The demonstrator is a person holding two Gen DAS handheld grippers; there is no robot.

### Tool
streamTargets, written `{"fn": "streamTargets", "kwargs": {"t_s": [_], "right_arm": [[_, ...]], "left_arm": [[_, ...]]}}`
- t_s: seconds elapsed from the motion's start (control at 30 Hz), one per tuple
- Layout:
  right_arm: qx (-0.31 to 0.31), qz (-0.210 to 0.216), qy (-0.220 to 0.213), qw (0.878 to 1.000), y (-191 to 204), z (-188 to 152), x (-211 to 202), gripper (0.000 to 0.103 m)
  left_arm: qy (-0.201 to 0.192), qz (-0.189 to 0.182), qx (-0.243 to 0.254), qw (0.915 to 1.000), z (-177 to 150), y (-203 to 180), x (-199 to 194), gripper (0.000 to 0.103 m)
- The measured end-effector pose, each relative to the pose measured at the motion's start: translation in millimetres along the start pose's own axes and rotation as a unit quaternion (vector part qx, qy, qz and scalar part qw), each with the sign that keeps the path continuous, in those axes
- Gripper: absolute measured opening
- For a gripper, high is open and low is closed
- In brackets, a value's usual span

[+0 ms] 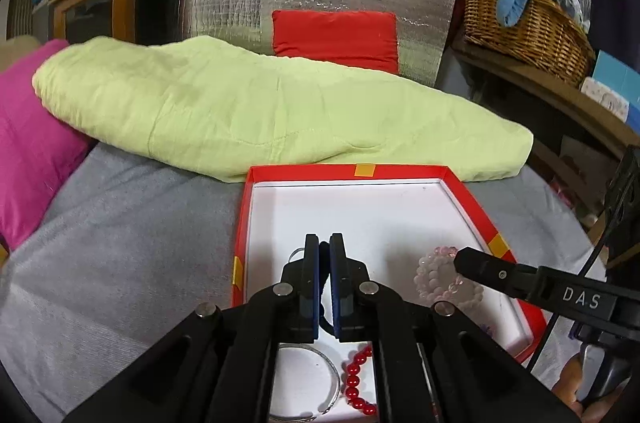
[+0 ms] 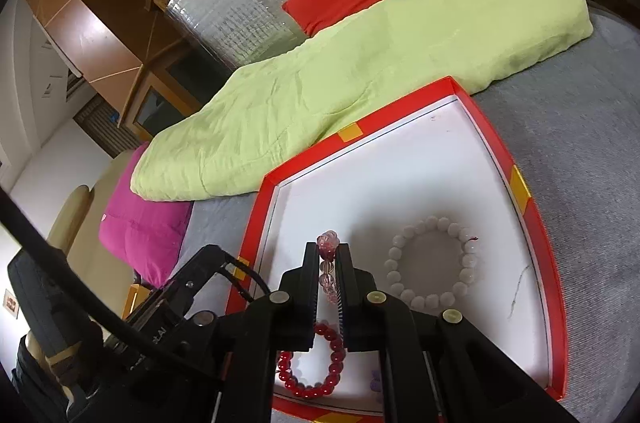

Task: Organize jewelry
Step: 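Carry the black hair tie and pink bracelet in both tools into the red box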

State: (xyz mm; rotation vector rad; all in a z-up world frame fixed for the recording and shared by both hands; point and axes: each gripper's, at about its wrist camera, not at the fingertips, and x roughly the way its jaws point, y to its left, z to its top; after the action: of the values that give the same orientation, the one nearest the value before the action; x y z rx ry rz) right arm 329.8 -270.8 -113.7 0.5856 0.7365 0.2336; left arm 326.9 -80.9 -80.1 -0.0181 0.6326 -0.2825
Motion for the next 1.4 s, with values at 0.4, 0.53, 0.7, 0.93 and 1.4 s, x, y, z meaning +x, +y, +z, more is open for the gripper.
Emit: {"fn": "streamTargets", "kwargs": {"t_s": [0.4,0.53,0.7,0.93,1.4], "right_arm": [[0.002,-0.003,0.004,1.0,-0.8,-3.0,5.2,0.009],[0.006,-0.002,0.007,1.0,-0.2,-4.3,9.3,0.009],[0.007,-0.002,0.007,1.0,0.3,-4.7,10.9,0.009],[0.009,-0.002,0.007,1.0,1.3,-4.7,13.0,0.009],[0.012,-0.007,0.015,1.0,-0.1,-4.7,23.0,0.009]], "left_arm": [[0.0,0.026,0.028,0.9993,-0.8,-7.3,-0.4,0.005],[0.002,0.029,0.029,0.9992,-1.2,-7.6,1.6,0.005],[0.003,0.031,0.03,0.9991,-1.6,-7.3,2.1,0.005],[0.004,0.036,0.034,0.9988,-2.8,-9.9,2.3,0.005],[0.015,0.044,0.039,0.9982,-5.4,-8.7,8.2,0.005]]}}
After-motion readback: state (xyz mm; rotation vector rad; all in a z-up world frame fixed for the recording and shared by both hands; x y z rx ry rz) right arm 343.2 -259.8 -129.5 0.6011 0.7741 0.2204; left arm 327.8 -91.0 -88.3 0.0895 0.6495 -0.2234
